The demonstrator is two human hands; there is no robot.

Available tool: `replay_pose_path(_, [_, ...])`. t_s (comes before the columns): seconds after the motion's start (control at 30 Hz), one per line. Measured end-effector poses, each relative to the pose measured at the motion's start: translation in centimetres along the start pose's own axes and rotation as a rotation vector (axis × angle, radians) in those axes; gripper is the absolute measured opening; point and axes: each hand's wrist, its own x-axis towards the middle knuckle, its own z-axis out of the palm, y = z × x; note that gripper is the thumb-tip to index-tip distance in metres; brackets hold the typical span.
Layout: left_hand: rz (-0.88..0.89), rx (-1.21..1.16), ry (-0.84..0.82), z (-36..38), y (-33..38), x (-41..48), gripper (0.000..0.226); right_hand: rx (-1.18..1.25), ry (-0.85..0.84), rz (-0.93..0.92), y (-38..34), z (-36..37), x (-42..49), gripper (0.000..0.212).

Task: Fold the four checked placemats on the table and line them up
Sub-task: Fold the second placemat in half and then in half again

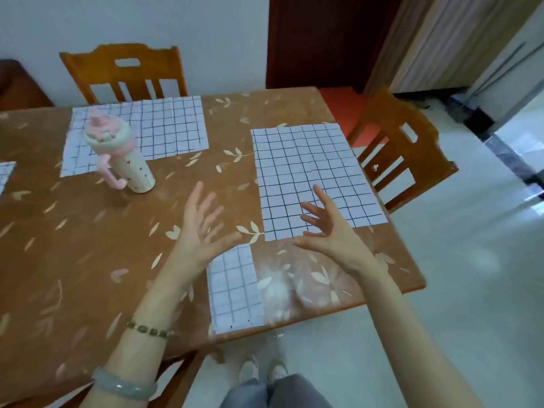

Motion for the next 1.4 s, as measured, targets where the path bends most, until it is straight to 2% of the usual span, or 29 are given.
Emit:
replay_pose_path(0.17, [0.094,0.020,-0.212,6.2,1.3,1.5,0.115,0.052,0.175,-0.074,-1.3,-5.3,-4.8,0.106])
replay_pose_path(0.27, [0.097,0.082,-0.306,10.9,1.9,2.2,0.122,0.052,0.264,-0.073,-1.2,-9.3,-7.9,0.110])
replay_pose_path(0.47, [0.148,0.195,-0.410,22.2,2.7,2.6,0.120,0.006,0.366,-0.065,-0.1,-18.1,-13.5,0.111])
replay_pose_path(0.63, [0.178,0.212,-0.446,34.1,2.0,3.4,0.112,-0.036,0.457,-0.091,1.5,-27.9,-17.7,0.097])
replay_pose_path(0.77, [0.193,0.167,-0.420,43.7,1.8,3.6,0.106,-0.017,0.454,-0.085,3.3,-37.3,-20.1,0.099])
replay_pose_path(0.93, [0.205,0.158,-0.357,51.6,1.9,4.5,0.107,-0.016,0.414,-0.082,4.3,-46.0,-20.6,0.097])
replay_pose_path(1.23, [0.177,0.197,-0.242,57.7,0.9,10.4,0.112,-0.009,0.301,-0.075,5.5,-55.0,-14.6,0.092])
replay_pose_path(1.4, [0.175,0.165,-0.095,60.8,-0.1,16.7,0.110,-0.025,0.238,-0.094,5.2,-59.6,-7.1,0.092])
